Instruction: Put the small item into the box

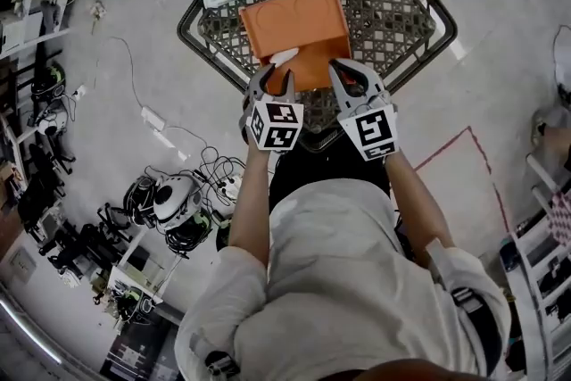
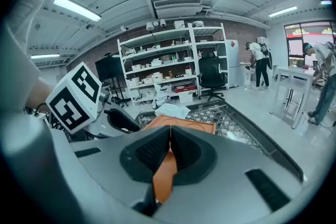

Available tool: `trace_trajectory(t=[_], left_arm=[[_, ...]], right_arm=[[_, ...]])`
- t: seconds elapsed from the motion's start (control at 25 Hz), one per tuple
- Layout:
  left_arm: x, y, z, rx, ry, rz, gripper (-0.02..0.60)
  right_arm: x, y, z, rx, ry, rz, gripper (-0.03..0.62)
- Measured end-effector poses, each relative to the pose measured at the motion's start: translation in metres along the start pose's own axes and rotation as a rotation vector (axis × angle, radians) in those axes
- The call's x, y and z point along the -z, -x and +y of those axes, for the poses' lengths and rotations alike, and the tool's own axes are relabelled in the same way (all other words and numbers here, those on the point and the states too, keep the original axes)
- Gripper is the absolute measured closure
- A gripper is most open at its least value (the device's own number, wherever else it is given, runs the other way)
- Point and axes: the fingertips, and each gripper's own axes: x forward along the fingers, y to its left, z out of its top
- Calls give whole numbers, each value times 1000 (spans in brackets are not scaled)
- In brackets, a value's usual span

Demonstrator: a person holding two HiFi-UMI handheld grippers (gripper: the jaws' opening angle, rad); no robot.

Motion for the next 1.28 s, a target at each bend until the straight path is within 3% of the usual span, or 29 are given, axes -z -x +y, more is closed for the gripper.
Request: trace_trajectory(t=[0.2,0.36,0.4,0.48,0.52,0.8,1.28], left_arm=[[-25,39,15,-10,180,-168,445],[-46,75,30,-35,269,-293,449],[-51,86,33,-43,295,-331,465],[-56,107,39,-61,345,-397,561],[-57,116,42,-71,359,-419,566],[-55,152,53,-141,357,-500,572],[-57,234,67,-119,294,-687,572]], right_arm=[[-30,-1,23,-27,50,-28,589],[-50,-3,43,-41,58,-56,589],[-55,-3,47,-43,58,-63,589],[-66,-2,55,-44,64,-73,589],[-72,-1,59,-43,72,-78,589],[-101,12,74,9,115,-133,591],[-147,63,113,155,136,-291,591]])
